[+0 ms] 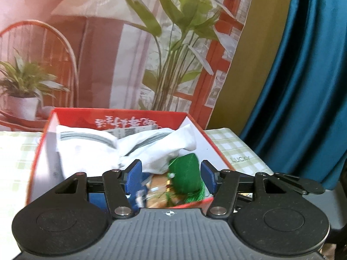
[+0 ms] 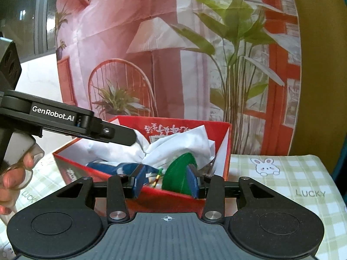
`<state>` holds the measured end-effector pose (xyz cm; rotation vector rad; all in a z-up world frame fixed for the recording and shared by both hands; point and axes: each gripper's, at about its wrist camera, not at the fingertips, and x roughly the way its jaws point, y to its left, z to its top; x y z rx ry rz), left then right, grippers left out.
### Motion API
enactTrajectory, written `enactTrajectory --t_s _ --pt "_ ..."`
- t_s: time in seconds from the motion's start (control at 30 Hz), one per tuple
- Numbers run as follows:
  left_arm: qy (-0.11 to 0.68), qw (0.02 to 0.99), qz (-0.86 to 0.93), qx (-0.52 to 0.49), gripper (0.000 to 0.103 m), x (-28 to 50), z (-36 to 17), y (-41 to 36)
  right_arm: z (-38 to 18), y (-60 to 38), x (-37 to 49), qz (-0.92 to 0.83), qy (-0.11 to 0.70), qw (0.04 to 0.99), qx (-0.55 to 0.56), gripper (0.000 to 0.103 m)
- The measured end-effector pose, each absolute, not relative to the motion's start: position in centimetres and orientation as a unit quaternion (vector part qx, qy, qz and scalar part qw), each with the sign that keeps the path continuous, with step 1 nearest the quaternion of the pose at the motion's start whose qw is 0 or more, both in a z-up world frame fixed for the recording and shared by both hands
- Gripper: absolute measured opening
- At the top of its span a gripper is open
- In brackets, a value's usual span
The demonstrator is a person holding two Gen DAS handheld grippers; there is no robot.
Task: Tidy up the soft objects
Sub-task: 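Open both grippers to drop the ornament into the box and pull back, then move both grippers down and close them on the black eye mask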
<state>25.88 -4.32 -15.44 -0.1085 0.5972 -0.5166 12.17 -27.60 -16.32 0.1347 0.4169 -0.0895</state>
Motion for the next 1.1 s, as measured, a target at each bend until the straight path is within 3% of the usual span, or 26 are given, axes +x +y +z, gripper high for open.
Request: enactTrajectory --t_s 0.3,0.67,1.1 --pt "0.308 0.928 -0.203 -0.054 0.066 21.1 -17.2 -0.5 -17.8 -24.6 8.9 -0.042 0.210 0.974 0.069 0.039" --pt "0.382 0.910 -0.132 -0.091 0.065 16.7 -22.6 3.5 -22.9 -20.8 7.4 -0.031 0.293 0.954 0.062 0.039" --pt "0.397 0.895 -0.159 -0.123 0.065 14.1 -23.7 4.4 -25.1 -19.3 6.4 -0.031 0.340 0.938 0.056 0.038"
